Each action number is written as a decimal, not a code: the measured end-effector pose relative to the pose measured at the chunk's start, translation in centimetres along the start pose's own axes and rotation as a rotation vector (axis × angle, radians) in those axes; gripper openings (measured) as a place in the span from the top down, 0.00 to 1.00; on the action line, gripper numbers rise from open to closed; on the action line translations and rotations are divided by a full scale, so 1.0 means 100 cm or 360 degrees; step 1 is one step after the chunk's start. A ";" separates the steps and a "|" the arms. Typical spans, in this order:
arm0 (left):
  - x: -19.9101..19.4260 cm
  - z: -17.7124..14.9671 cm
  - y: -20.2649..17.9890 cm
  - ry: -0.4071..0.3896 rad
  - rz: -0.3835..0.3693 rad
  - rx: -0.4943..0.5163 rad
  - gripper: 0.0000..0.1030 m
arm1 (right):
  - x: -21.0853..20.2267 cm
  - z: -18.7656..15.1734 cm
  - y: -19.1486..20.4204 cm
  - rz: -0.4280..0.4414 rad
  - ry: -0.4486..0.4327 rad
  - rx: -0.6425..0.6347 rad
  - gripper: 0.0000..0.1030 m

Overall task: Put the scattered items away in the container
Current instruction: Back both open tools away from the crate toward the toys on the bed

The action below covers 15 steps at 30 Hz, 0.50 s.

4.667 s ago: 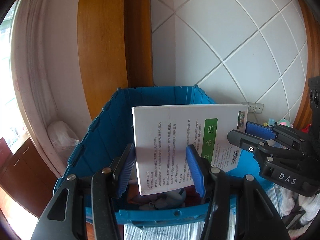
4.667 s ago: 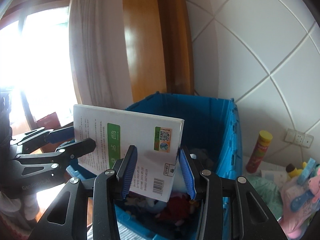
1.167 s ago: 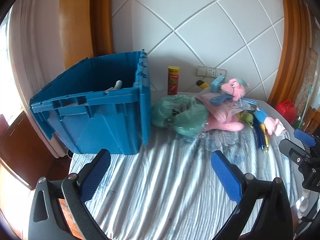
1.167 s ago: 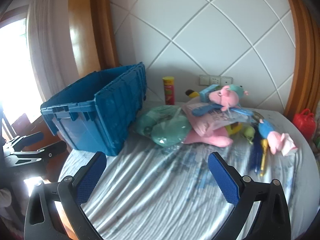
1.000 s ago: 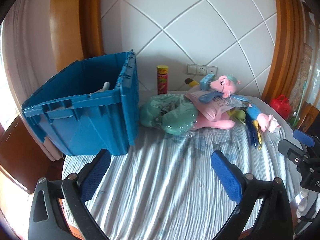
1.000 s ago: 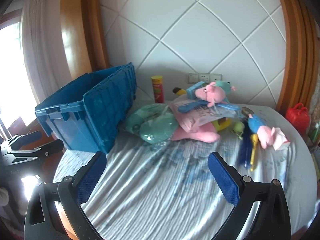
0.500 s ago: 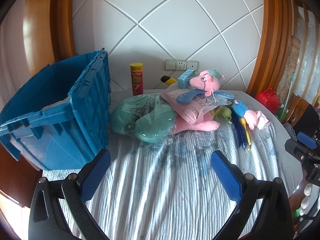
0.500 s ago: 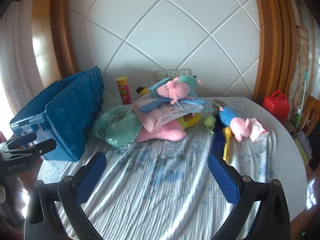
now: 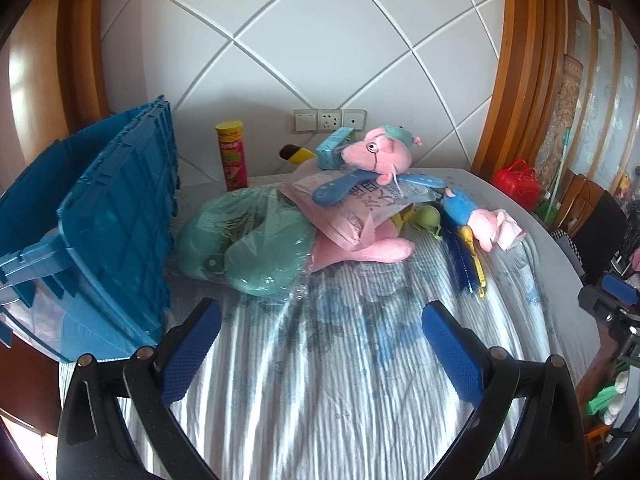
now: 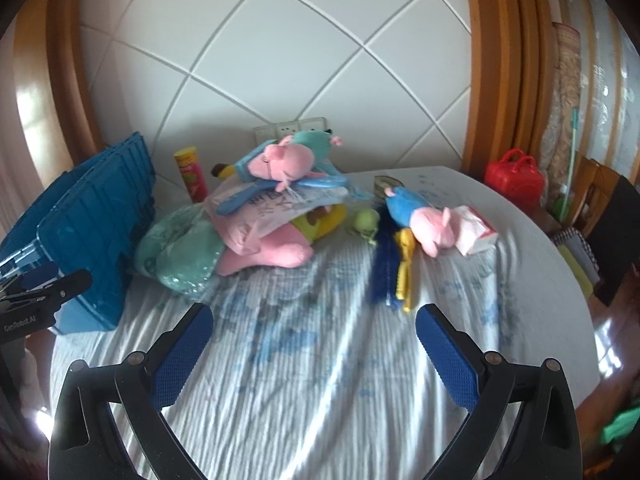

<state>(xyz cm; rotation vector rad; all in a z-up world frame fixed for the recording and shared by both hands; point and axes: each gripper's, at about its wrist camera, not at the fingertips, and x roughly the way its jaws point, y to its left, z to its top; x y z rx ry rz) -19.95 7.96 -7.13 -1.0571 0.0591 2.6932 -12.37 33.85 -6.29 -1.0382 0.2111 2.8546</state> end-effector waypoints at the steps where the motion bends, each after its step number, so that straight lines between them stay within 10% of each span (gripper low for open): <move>1: 0.003 0.001 -0.006 0.0011 -0.0002 0.0001 0.01 | 0.000 0.000 -0.008 -0.0012 0.0001 0.0016 0.00; 15: 0.068 0.005 -0.138 0.0143 0.0109 -0.0150 0.01 | 0.046 0.024 -0.154 0.0200 0.0128 -0.0022 0.00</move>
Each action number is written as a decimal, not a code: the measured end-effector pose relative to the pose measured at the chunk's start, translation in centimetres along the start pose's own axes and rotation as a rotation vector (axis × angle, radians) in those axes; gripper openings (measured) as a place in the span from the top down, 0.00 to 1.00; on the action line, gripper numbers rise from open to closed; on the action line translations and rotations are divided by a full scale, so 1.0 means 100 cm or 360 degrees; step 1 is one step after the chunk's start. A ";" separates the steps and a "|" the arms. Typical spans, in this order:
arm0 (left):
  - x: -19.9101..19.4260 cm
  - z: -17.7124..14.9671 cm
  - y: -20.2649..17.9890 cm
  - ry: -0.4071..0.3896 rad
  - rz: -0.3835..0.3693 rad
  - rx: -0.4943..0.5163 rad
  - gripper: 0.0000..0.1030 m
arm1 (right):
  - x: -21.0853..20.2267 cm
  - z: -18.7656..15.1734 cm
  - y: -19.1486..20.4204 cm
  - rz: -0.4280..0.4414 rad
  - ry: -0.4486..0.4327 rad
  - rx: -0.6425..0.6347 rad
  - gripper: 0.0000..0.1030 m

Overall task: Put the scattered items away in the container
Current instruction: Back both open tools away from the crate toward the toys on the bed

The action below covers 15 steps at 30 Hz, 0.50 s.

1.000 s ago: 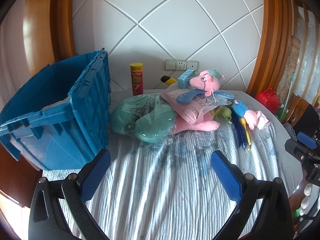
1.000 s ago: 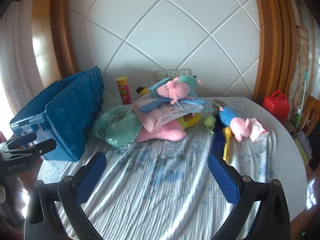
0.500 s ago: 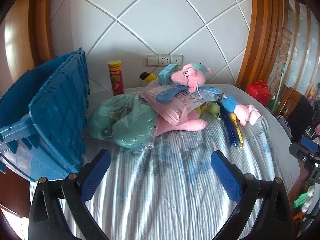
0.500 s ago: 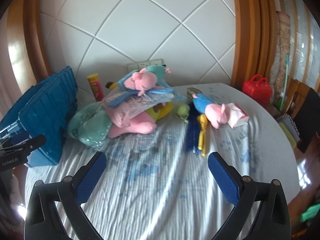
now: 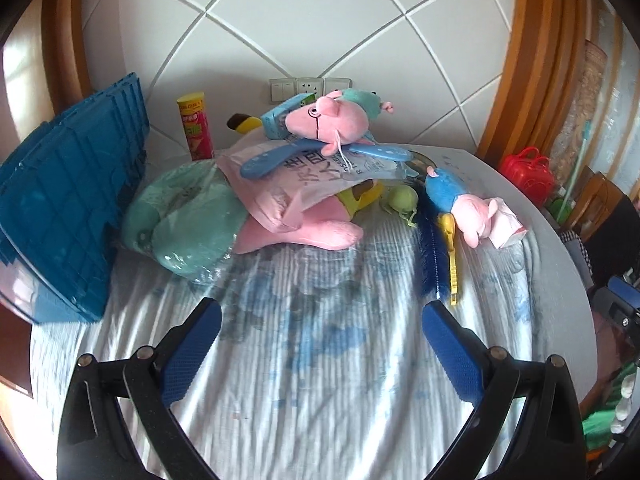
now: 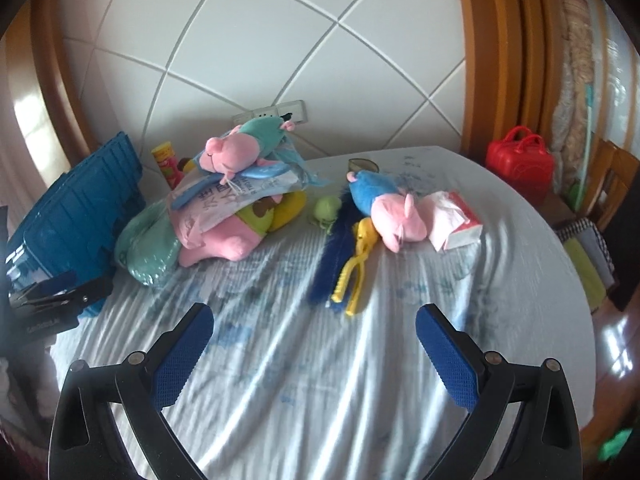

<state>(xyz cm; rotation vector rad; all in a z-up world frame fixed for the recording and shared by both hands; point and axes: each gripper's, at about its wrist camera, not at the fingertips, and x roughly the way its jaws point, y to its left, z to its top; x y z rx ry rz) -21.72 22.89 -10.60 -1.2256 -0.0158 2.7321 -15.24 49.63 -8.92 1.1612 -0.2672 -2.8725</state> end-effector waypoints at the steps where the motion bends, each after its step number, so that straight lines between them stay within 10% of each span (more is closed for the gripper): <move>1: 0.003 -0.001 -0.008 0.0014 -0.0001 -0.0016 0.01 | 0.003 0.003 -0.013 0.0019 0.0008 -0.0007 0.00; 15: 0.047 0.027 -0.083 0.0073 -0.0011 0.0017 0.01 | 0.049 0.037 -0.108 -0.0076 0.0130 0.0025 0.00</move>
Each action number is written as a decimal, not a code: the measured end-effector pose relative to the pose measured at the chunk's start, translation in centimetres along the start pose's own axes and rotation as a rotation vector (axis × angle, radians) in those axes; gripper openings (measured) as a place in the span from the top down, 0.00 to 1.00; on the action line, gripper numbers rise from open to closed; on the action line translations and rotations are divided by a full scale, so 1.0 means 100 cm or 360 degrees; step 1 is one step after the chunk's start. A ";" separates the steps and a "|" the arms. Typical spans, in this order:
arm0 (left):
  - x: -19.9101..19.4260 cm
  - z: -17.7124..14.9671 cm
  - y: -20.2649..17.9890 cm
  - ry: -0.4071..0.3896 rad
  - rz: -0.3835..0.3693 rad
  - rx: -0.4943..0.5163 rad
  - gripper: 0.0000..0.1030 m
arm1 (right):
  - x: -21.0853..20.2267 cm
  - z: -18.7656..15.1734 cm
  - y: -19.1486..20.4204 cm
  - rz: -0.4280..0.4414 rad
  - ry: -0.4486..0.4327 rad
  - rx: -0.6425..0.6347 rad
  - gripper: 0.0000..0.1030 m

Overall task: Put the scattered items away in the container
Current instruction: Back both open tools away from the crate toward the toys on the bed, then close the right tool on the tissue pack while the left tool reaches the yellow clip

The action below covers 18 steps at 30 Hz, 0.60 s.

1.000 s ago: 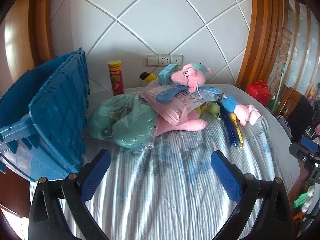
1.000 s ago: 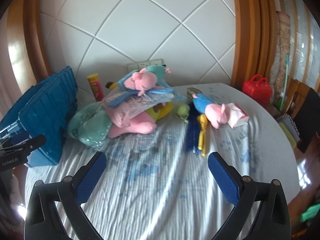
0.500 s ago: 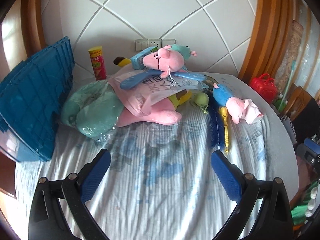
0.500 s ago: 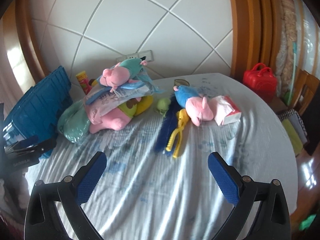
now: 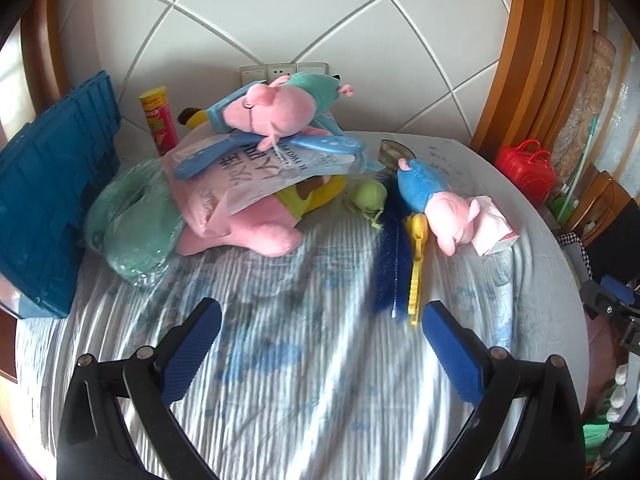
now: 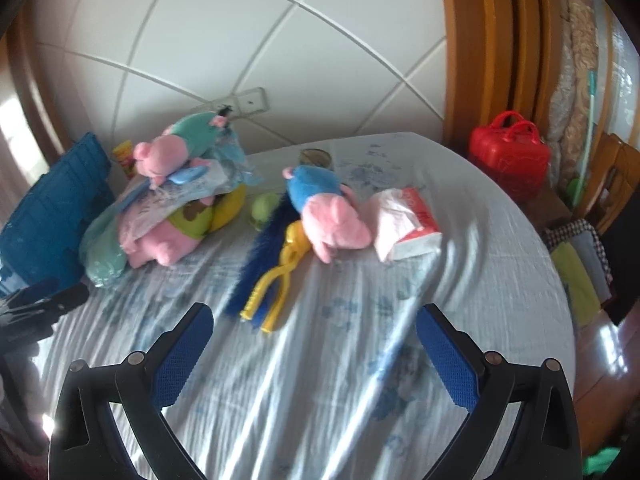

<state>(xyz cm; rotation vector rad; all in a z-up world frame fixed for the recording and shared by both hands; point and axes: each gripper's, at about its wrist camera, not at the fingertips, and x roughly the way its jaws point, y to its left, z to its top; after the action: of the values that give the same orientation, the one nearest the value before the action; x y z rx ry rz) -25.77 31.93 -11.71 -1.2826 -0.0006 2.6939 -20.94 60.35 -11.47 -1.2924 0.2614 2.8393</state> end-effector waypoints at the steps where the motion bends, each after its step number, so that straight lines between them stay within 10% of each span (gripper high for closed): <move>1: 0.004 0.003 -0.004 0.0002 -0.0012 0.0002 0.01 | 0.001 0.002 -0.004 -0.0010 0.0006 -0.0001 0.00; 18: 0.103 0.015 -0.116 0.0227 0.0005 -0.0029 0.09 | 0.084 0.053 -0.111 0.0086 0.0182 -0.0142 0.00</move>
<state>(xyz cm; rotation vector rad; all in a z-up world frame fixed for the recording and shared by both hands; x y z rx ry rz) -31.62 44.98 -17.93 -1.4778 -0.0068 2.6045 -29.60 71.64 -16.01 -1.4901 0.1755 2.8555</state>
